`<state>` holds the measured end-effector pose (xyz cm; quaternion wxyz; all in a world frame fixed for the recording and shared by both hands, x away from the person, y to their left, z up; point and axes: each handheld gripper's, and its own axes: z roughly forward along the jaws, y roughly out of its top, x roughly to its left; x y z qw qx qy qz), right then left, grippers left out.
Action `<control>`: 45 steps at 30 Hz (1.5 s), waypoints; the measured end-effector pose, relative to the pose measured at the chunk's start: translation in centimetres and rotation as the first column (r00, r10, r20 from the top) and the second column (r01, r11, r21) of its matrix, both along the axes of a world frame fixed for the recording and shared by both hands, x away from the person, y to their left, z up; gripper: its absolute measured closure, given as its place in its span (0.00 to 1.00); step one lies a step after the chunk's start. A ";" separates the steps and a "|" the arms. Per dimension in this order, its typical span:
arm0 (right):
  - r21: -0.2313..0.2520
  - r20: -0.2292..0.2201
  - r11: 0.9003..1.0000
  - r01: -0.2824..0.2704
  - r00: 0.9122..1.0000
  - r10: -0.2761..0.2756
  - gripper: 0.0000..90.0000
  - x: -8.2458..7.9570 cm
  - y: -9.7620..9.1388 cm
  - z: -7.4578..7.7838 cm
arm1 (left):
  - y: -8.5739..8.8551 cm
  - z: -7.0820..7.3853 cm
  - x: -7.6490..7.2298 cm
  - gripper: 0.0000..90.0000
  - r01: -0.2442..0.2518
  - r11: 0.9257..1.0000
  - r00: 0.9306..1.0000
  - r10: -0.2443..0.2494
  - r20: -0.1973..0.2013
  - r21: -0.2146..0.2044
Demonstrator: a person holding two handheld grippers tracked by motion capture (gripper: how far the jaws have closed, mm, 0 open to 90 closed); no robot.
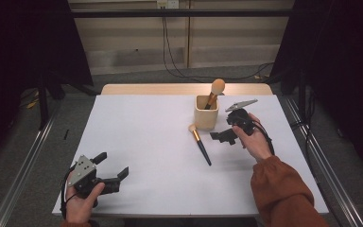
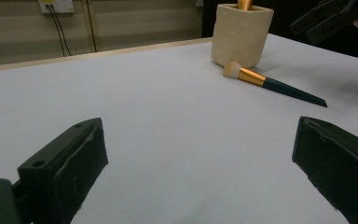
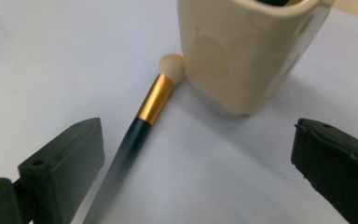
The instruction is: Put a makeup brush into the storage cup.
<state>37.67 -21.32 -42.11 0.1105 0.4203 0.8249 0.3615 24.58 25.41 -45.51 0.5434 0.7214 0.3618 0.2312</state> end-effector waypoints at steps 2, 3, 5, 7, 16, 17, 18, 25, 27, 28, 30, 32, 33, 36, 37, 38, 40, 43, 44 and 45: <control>-0.023 -0.028 1.000 -0.019 0.999 0.019 0.03 0.2 0.2 0.0 | 0.0 0.0 0.0 0.03 -0.004 1.000 1.000 0.004 -0.003 -0.002; -0.035 -0.049 0.999 -0.027 0.998 0.025 0.03 0.3 0.3 0.0 | 0.0 0.0 0.0 0.03 -0.003 1.000 1.000 0.003 -0.004 0.000; -0.059 -0.087 0.997 -0.044 0.995 0.039 0.03 0.6 0.5 0.0 | 0.0 0.0 0.0 0.03 -0.001 1.000 1.000 0.001 -0.002 0.003; -0.077 -0.125 0.995 -0.062 0.991 0.052 0.03 0.8 0.9 0.0 | 0.0 0.0 0.0 0.03 0.000 1.000 1.000 0.000 -0.003 0.004; -0.203 -0.261 0.973 -0.111 0.964 0.055 0.04 1.6 2.1 -0.7 | 0.0 0.0 -0.1 0.03 0.004 1.000 1.000 -0.004 -0.003 0.008; -0.206 -0.272 0.972 -0.114 0.961 0.055 0.05 1.7 2.2 -0.8 | 0.1 0.0 -0.1 0.03 0.005 1.000 1.000 -0.005 -0.004 0.008; -0.209 -0.279 0.971 -0.120 0.959 0.059 0.05 1.8 2.3 -0.8 | 0.1 0.0 -0.1 0.03 0.004 1.000 1.000 -0.004 -0.003 0.009; -0.229 -0.310 0.961 -0.154 0.947 0.078 0.06 2.0 3.0 -0.8 | 0.0 0.0 -0.1 0.03 0.005 1.000 1.000 -0.005 -0.003 0.009; -0.218 -0.327 0.962 -0.162 0.941 0.084 0.05 2.1 3.4 -0.7 | 0.0 0.0 -0.1 0.03 0.004 1.000 1.000 -0.004 -0.005 0.008; -0.219 -0.334 0.962 -0.165 0.939 0.085 0.05 2.2 3.5 -0.7 | 0.0 0.0 -0.1 0.03 0.003 1.000 1.000 -0.003 -0.005 0.007; -0.225 -0.339 0.960 -0.166 0.937 0.082 0.06 2.3 3.9 -0.7 | 0.0 0.0 -0.1 0.03 0.003 1.000 1.000 -0.003 -0.005 0.008; -0.235 -0.344 0.957 -0.170 0.936 0.082 0.06 2.4 4.2 -0.8 | 0.0 -0.1 -0.1 0.03 0.003 1.000 1.000 -0.003 -0.008 0.005; -0.240 -0.346 0.956 -0.171 0.935 0.080 0.06 2.4 4.4 -0.8 | 0.0 -0.1 -0.1 0.03 0.003 1.000 1.000 -0.003 -0.007 0.006; -0.255 -0.346 0.950 -0.182 0.934 0.086 0.06 2.5 5.0 -0.8 | 0.0 -0.1 -0.1 0.03 0.004 1.000 1.000 -0.004 -0.008 0.005; -0.254 -0.351 0.948 -0.191 0.932 0.093 0.06 2.6 5.2 -0.8 | 0.0 -0.1 -0.1 0.03 0.004 1.000 1.000 -0.004 -0.007 0.005; -0.251 -0.352 0.947 -0.201 0.930 0.104 0.05 2.6 5.3 -0.8 | 0.0 -0.1 -0.1 0.03 0.005 1.000 1.000 -0.005 -0.007 0.007; -0.252 -0.364 0.943 -0.216 0.924 0.114 0.05 2.7 5.7 -0.9 | 0.0 -0.1 -0.1 0.03 0.004 1.000 1.000 -0.004 -0.007 0.006; -0.272 -0.360 0.935 -0.228 0.925 0.121 0.05 3.0 6.4 -1.0 | 0.0 -0.1 -0.1 0.03 0.004 1.000 1.000 -0.004 -0.007 0.006; -0.275 -0.360 0.934 -0.229 0.925 0.121 0.05 3.1 6.7 -1.0 | 0.0 -0.1 -0.1 0.03 0.005 1.000 1.000 -0.005 -0.008 0.006; -0.276 -0.358 0.932 -0.235 0.925 0.127 0.05 3.2 6.9 -1.1 | 0.0 -0.1 -0.1 0.03 0.006 1.000 1.000 -0.005 -0.007 0.005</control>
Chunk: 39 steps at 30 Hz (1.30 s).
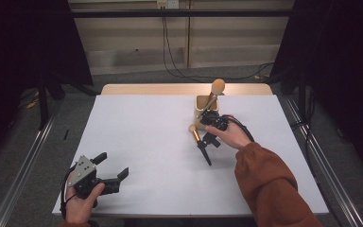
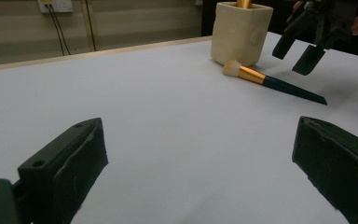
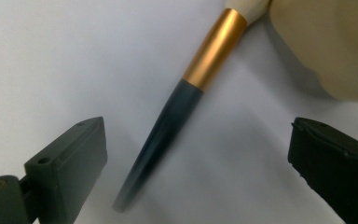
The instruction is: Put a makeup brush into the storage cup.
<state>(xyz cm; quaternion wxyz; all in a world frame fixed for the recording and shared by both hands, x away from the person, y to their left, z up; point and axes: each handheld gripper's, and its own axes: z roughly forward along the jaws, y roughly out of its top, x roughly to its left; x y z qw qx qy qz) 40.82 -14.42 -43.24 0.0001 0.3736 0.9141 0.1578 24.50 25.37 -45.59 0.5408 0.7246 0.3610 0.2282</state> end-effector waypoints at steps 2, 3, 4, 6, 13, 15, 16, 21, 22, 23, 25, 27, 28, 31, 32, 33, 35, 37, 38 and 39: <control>-0.009 -0.002 1.000 -0.007 1.000 0.007 0.06 0.2 0.5 -0.2 | 0.0 0.0 0.0 0.03 0.001 1.000 1.000 -0.001 0.001 -0.001; -0.009 -0.002 1.000 -0.007 1.000 0.007 0.05 0.3 0.7 -0.2 | 0.0 0.0 0.0 0.03 0.003 1.000 1.000 -0.003 0.001 0.000; -0.019 0.001 1.000 -0.009 1.000 0.009 0.05 0.4 0.9 -0.3 | 0.0 0.0 0.0 0.03 0.005 1.000 1.000 -0.005 0.001 0.000; -0.018 -0.011 1.000 0.000 1.000 0.000 0.05 0.6 1.3 -0.4 | 0.0 0.0 0.0 0.03 0.006 1.000 1.000 -0.006 0.002 0.001; -0.035 -0.032 0.999 0.002 0.999 -0.003 0.14 1.3 2.2 -1.4 | -0.1 0.0 0.0 0.03 0.008 1.000 1.000 -0.008 0.003 0.002; -0.042 -0.028 0.999 -0.005 1.000 0.004 0.22 1.5 2.3 -1.6 | -0.1 0.0 0.0 0.03 0.010 1.000 1.000 -0.010 0.004 0.004; -0.045 -0.024 0.999 0.004 1.000 -0.005 0.25 1.5 2.4 -1.7 | -0.1 0.0 0.0 0.03 0.010 1.000 1.000 -0.010 0.004 0.004; -0.044 -0.014 0.999 0.007 1.000 -0.007 0.37 1.9 2.7 -1.8 | -0.1 0.0 0.0 0.03 0.012 1.000 1.000 -0.012 0.003 0.008; -0.040 -0.017 0.999 0.012 1.000 -0.012 0.38 1.9 2.9 -1.8 | -0.1 0.0 0.0 0.03 0.014 1.000 1.000 -0.014 0.003 0.010; -0.038 -0.009 0.999 0.006 1.000 -0.007 0.41 2.0 2.9 -1.9 | -0.2 -0.1 0.0 0.03 0.015 1.000 1.000 -0.015 0.002 0.010; -0.047 -0.010 0.999 0.006 1.000 -0.007 0.51 2.1 3.2 -2.0 | -0.2 -0.1 0.0 0.03 0.017 1.000 1.000 -0.017 0.000 0.012; -0.060 -0.003 0.998 0.009 1.000 -0.009 0.52 2.0 3.5 -2.2 | -0.3 -0.1 0.0 0.03 0.022 1.000 1.000 -0.022 0.001 0.014; -0.066 0.003 0.998 0.013 1.000 -0.013 0.53 2.0 3.5 -2.2 | -0.3 -0.1 0.0 0.03 0.023 1.000 1.000 -0.023 0.003 0.014; -0.068 0.001 0.997 0.026 1.000 -0.026 0.56 2.1 3.5 -2.2 | -0.3 -0.1 0.0 0.03 0.022 1.000 1.000 -0.022 0.001 0.014; -0.070 0.002 0.997 0.027 1.000 -0.027 0.56 2.1 3.5 -2.2 | -0.3 -0.1 0.1 0.03 0.020 1.000 1.000 -0.020 0.001 0.014; -0.079 0.004 0.997 0.025 1.000 -0.024 0.57 2.1 3.5 -2.2 | -0.3 -0.1 0.1 0.03 0.021 1.000 1.000 -0.021 0.001 0.015; -0.088 0.002 0.996 0.033 0.999 -0.033 0.58 2.1 3.6 -2.2 | -0.4 -0.1 0.1 0.03 0.022 1.000 1.000 -0.022 0.000 0.016; -0.092 0.002 0.995 0.037 0.999 -0.037 0.59 2.1 3.7 -2.1 | -0.4 -0.1 0.1 0.03 0.022 1.000 1.000 -0.022 -0.001 0.016; -0.095 0.006 0.995 0.037 0.999 -0.036 0.61 2.2 3.7 -2.2 | -0.4 -0.1 0.1 0.03 0.021 1.000 1.000 -0.021 -0.003 0.015; -0.096 0.008 0.995 0.039 0.999 -0.039 0.61 2.2 3.7 -2.2 | -0.4 -0.1 0.1 0.03 0.021 1.000 1.000 -0.021 -0.001 0.016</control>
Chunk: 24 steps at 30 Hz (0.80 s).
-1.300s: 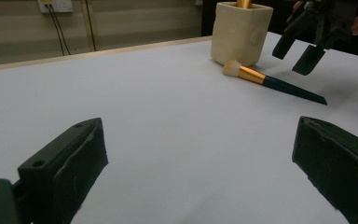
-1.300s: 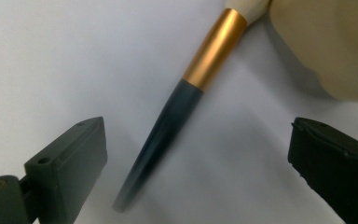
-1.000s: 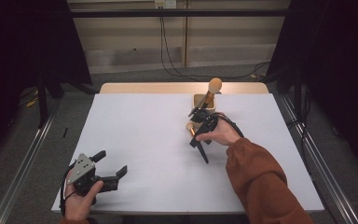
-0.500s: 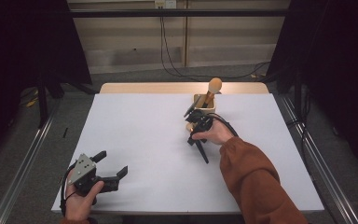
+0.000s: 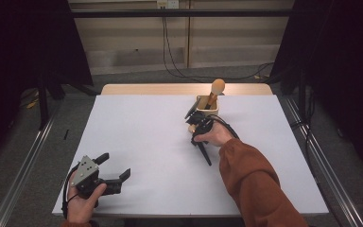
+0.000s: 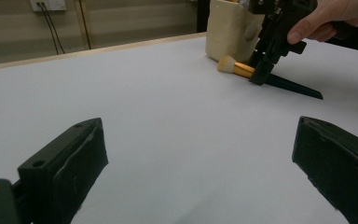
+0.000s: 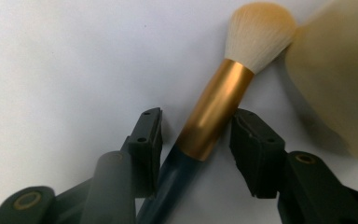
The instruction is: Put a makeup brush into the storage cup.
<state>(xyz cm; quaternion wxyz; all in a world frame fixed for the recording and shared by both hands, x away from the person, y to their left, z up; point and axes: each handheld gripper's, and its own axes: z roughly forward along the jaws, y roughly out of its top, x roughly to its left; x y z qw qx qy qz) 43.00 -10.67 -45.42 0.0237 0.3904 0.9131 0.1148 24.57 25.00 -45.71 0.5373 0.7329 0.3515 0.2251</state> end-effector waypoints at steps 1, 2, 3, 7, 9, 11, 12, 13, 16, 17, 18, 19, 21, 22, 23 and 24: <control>-0.007 -0.001 1.000 -0.005 1.000 0.005 0.61 0.0 0.0 0.0 | 0.0 0.0 0.0 0.03 0.000 1.000 1.000 0.000 -0.001 -0.001; -0.009 -0.003 1.000 -0.002 1.000 0.002 0.62 0.0 0.1 0.0 | 0.0 0.0 0.0 0.03 0.001 1.000 1.000 -0.001 -0.001 0.002; -0.010 -0.008 1.000 0.005 1.000 -0.005 0.63 0.0 0.1 0.1 | 0.0 0.0 0.0 0.03 0.001 1.000 1.000 -0.001 0.000 0.005; -0.016 -0.009 1.000 0.005 1.000 -0.005 0.69 0.3 0.0 0.1 | 0.0 0.0 0.0 0.03 0.002 1.000 1.000 -0.002 0.001 0.003; -0.017 -0.011 1.000 -0.001 1.000 0.001 0.73 0.4 -0.1 0.1 | 0.0 0.0 0.0 0.03 0.001 1.000 1.000 -0.001 -0.002 0.003; -0.015 -0.017 1.000 0.008 1.000 -0.009 0.78 0.4 -0.2 0.2 | 0.0 0.0 0.0 0.03 -0.001 1.000 1.000 0.001 -0.003 0.002; -0.015 -0.010 1.000 -0.003 1.000 0.003 0.80 0.5 -0.3 0.1 | 0.0 0.0 0.0 0.03 -0.001 1.000 1.000 0.001 -0.002 0.003; -0.014 -0.018 1.000 0.012 1.000 -0.012 0.83 0.4 -0.3 0.2 | 0.0 0.0 0.0 0.03 0.000 1.000 1.000 0.000 -0.001 0.006; -0.007 -0.028 1.000 0.021 0.999 -0.021 0.83 0.5 -0.4 0.2 | 0.0 0.0 0.0 0.03 -0.001 1.000 1.000 0.001 -0.001 0.004; -0.012 -0.024 1.000 0.005 1.000 -0.006 0.83 0.5 -0.4 0.2 | 0.0 0.0 0.0 0.03 -0.001 1.000 1.000 0.001 -0.001 0.003; -0.012 -0.026 1.000 0.004 1.000 -0.004 0.83 0.5 -0.4 0.2 | 0.0 0.0 0.0 0.03 -0.001 1.000 1.000 0.001 -0.002 0.004; -0.012 -0.026 1.000 0.003 1.000 -0.003 0.84 0.6 -0.4 0.2 | 0.0 0.0 0.0 0.03 -0.001 1.000 1.000 0.001 -0.001 0.006; -0.011 -0.030 1.000 0.004 1.000 -0.005 0.84 0.6 -0.4 0.3 | 0.0 0.0 0.0 0.03 0.000 1.000 1.000 0.000 -0.001 0.004; -0.009 -0.025 1.000 0.005 1.000 -0.005 0.84 0.6 -0.5 0.2 | 0.0 0.0 0.0 0.03 0.000 1.000 1.000 0.000 -0.001 0.005; -0.008 -0.022 1.000 0.003 1.000 -0.003 0.84 0.6 -0.5 0.3 | 0.1 0.0 0.0 0.03 0.001 1.000 1.000 -0.001 0.001 0.007; -0.008 -0.022 1.000 0.003 1.000 -0.003 0.84 0.6 -0.5 0.3 | 0.1 0.0 0.0 0.03 -0.002 1.000 1.000 0.002 0.001 0.006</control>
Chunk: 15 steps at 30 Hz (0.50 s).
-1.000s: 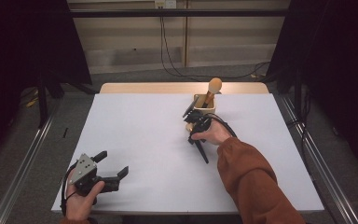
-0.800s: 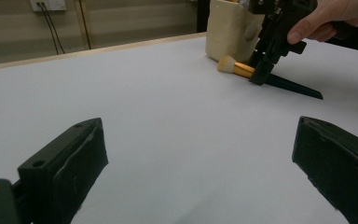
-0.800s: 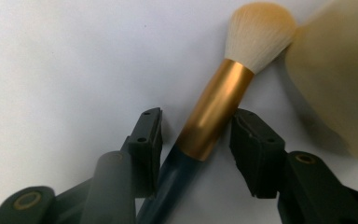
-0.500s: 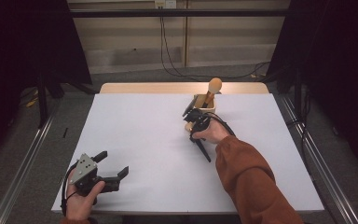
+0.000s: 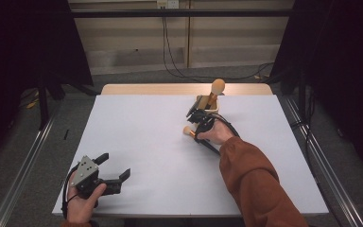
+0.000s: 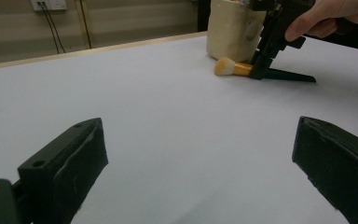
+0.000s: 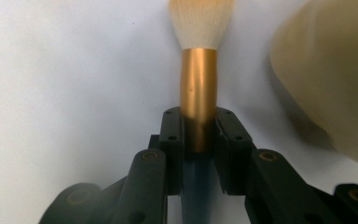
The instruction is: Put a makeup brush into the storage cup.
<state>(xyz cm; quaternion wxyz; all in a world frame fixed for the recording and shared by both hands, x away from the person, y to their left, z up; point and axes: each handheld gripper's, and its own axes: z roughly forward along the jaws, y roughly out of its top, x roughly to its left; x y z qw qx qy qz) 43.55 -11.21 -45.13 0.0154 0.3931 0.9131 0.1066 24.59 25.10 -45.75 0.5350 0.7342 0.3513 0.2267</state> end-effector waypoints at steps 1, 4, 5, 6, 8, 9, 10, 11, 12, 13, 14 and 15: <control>-0.003 -0.006 1.000 0.010 1.000 -0.010 0.84 -0.1 0.0 0.1 | 0.0 0.0 0.0 0.03 0.000 1.000 1.000 0.000 0.000 0.000; -0.001 0.009 1.000 0.009 1.000 -0.009 0.84 -0.2 -0.2 0.3 | 0.0 0.0 0.0 0.03 0.002 1.000 1.000 -0.002 0.001 0.002; 0.007 0.016 1.000 0.008 1.000 -0.008 0.84 -0.2 -0.2 0.3 | -0.1 0.0 0.0 0.03 0.002 1.000 1.000 -0.002 0.001 0.000; 0.004 0.021 1.000 0.011 1.000 -0.012 0.84 -0.3 -0.3 0.5 | -0.1 0.0 0.0 0.03 0.002 1.000 1.000 -0.002 0.001 0.001; 0.015 0.027 1.000 0.009 1.000 -0.009 0.84 -0.4 -0.5 0.8 | 0.0 0.0 0.0 0.03 0.001 1.000 1.000 -0.001 0.002 0.001; 0.026 0.029 1.000 0.013 0.999 -0.013 0.84 -0.5 -0.6 1.1 | 0.0 0.0 0.0 0.03 0.000 1.000 1.000 0.000 0.001 0.002; 0.034 0.038 0.999 0.010 0.999 -0.011 0.84 -0.6 -0.7 1.3 | 0.0 0.0 0.0 0.03 -0.001 1.000 1.000 0.001 0.001 0.001; 0.034 0.046 0.999 0.004 0.999 -0.006 0.84 -0.7 -0.8 1.6 | 0.0 0.0 0.0 0.03 0.000 1.000 1.000 0.000 0.001 0.002; 0.046 0.046 0.999 0.008 0.999 -0.010 0.84 -0.8 -0.9 1.9 | 0.0 0.0 0.0 0.03 0.000 1.000 1.000 0.000 0.001 0.002; 0.059 0.050 0.998 0.007 0.999 -0.010 0.84 -0.9 -1.0 2.2 | -0.1 0.0 0.0 0.03 0.000 1.000 1.000 0.000 0.000 0.002; 0.073 0.055 0.997 0.014 0.998 -0.018 0.84 -1.1 -1.1 2.4 | 0.0 0.0 0.0 0.03 0.000 1.000 1.000 0.000 0.001 0.001; 0.090 0.058 0.996 0.008 0.998 -0.014 0.84 -1.2 -1.2 2.7 | -0.1 0.0 0.0 0.03 -0.002 1.000 1.000 0.002 0.001 -0.001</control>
